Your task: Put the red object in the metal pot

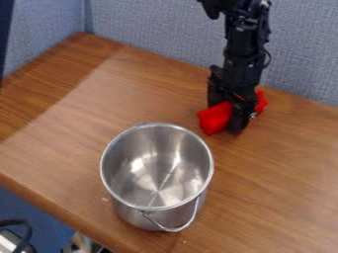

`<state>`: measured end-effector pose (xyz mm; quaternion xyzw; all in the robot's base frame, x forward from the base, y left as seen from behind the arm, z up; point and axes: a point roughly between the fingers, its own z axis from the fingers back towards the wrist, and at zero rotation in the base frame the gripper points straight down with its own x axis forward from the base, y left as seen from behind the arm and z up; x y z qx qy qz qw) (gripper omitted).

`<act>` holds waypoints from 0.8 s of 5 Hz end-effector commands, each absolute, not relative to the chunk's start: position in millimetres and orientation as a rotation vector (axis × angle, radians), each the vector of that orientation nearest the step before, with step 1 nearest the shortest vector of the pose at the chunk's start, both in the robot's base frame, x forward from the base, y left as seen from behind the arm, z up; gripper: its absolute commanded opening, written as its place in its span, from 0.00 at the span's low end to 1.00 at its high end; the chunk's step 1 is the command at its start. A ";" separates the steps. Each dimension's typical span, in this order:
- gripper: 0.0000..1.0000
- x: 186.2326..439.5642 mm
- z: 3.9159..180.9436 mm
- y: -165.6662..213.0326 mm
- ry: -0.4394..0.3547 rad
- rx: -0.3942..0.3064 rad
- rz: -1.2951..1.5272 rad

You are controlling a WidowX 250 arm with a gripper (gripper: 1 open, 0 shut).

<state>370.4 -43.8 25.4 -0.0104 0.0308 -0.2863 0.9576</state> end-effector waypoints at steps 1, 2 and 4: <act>1.00 377.8 35.9 -48.0 0.021 -0.017 -0.520; 0.00 378.5 35.2 -57.1 0.024 -0.020 -0.475; 0.00 383.6 36.4 -53.5 0.038 -0.018 -0.531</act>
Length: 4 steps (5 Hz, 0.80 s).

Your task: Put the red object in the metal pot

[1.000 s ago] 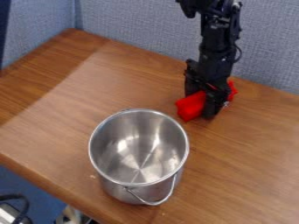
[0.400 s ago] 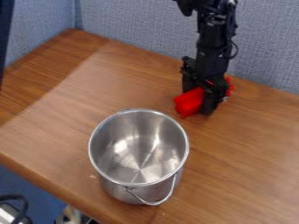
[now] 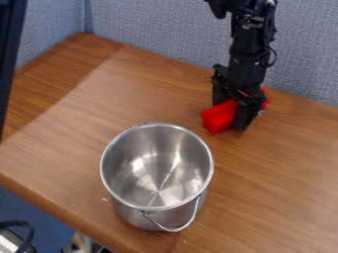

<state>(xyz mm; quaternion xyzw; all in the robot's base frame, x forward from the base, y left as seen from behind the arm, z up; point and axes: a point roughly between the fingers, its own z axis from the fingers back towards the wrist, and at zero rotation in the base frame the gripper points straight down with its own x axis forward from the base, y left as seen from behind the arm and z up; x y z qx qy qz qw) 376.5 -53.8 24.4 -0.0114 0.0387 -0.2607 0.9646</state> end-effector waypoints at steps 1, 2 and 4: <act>0.00 380.1 36.0 -52.8 0.038 -0.020 -0.549; 0.00 378.2 43.0 -44.9 0.041 -0.017 -0.533; 0.00 365.9 56.5 -39.3 0.044 -0.014 -0.551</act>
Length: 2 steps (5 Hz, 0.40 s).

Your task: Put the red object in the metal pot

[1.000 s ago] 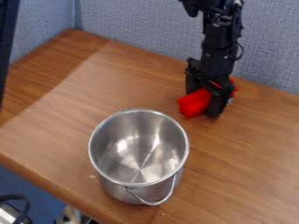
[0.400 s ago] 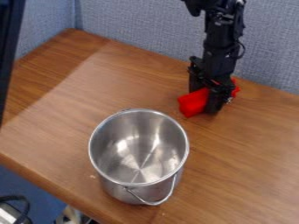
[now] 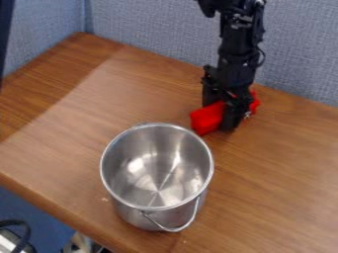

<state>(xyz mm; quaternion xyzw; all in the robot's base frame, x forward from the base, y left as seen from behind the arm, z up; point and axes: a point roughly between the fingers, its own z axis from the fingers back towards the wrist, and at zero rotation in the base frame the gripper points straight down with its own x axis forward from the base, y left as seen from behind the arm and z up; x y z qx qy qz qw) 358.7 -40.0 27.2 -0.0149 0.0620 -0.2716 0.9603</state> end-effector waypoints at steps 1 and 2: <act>0.00 355.7 63.1 -41.2 0.043 -0.004 -0.580; 0.00 347.2 73.0 -43.2 0.030 0.007 -0.640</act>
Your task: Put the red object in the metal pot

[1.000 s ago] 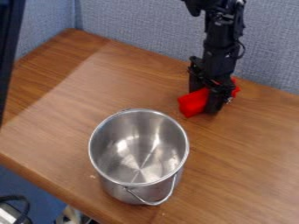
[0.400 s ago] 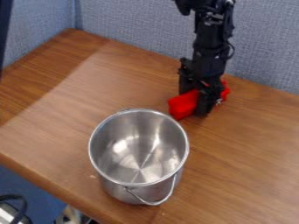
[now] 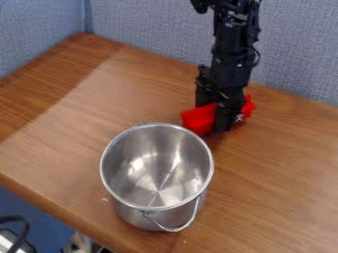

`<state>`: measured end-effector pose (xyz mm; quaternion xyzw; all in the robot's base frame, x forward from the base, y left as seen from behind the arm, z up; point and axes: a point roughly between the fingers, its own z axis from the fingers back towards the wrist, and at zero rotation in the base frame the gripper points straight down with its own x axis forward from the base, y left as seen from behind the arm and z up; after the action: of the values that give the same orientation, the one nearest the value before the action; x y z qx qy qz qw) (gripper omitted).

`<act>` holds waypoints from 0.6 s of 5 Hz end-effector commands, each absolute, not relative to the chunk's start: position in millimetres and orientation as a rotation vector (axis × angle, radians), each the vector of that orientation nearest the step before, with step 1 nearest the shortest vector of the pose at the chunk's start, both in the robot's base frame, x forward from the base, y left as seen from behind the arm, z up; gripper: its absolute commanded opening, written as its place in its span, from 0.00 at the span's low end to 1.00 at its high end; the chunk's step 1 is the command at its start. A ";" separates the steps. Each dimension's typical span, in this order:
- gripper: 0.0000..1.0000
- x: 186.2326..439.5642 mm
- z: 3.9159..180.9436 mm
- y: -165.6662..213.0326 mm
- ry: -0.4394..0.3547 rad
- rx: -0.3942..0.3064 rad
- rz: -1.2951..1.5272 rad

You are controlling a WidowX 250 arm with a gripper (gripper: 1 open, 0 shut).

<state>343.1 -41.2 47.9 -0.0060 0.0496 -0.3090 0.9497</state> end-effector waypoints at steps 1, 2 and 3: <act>0.00 337.9 83.3 -45.9 0.011 0.020 -0.698; 0.00 326.2 107.2 -35.1 -0.003 0.036 -0.722; 0.00 298.2 133.5 -21.7 -0.035 0.051 -0.721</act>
<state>297.6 -24.7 121.4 0.0147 0.0015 -0.3529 0.9355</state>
